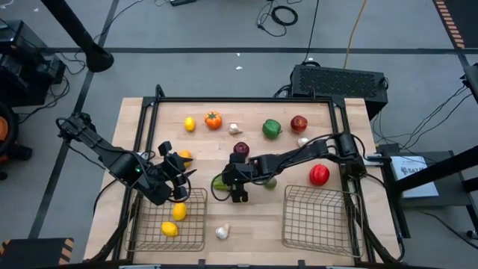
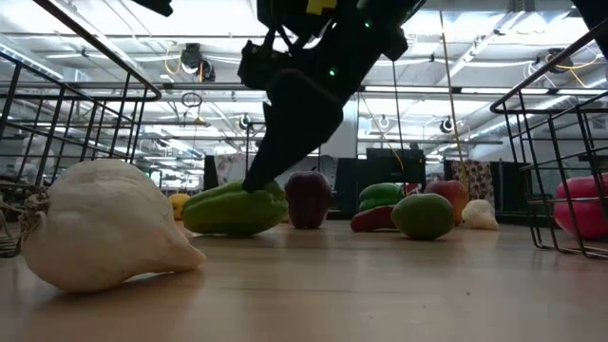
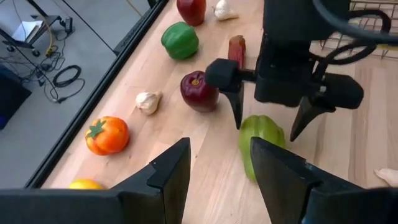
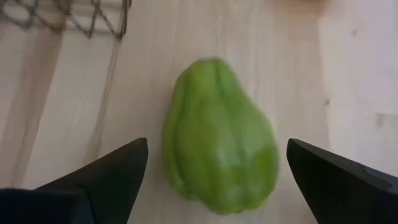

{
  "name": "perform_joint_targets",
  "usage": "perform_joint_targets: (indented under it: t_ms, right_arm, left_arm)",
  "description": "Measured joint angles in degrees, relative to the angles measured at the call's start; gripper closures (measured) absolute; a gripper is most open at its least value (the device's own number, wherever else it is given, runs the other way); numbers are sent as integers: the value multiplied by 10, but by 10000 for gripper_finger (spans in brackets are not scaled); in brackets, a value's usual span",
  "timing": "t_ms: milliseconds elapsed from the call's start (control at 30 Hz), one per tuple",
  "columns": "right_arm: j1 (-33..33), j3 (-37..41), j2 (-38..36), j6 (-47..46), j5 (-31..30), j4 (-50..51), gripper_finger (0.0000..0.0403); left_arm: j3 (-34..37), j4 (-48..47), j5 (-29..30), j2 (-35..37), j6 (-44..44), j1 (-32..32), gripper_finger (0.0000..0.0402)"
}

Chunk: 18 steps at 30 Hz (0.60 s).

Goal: Sort produce into baskets

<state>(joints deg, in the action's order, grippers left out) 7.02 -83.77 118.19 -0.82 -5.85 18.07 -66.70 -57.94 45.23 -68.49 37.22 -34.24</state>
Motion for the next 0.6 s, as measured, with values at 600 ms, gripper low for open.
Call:
perform_joint_targets:
  t_ms: [600]
  right_arm:
    - [-11,0,37,5,13,11,28]
  left_arm:
    - [0,5,0,0,0,0,227]
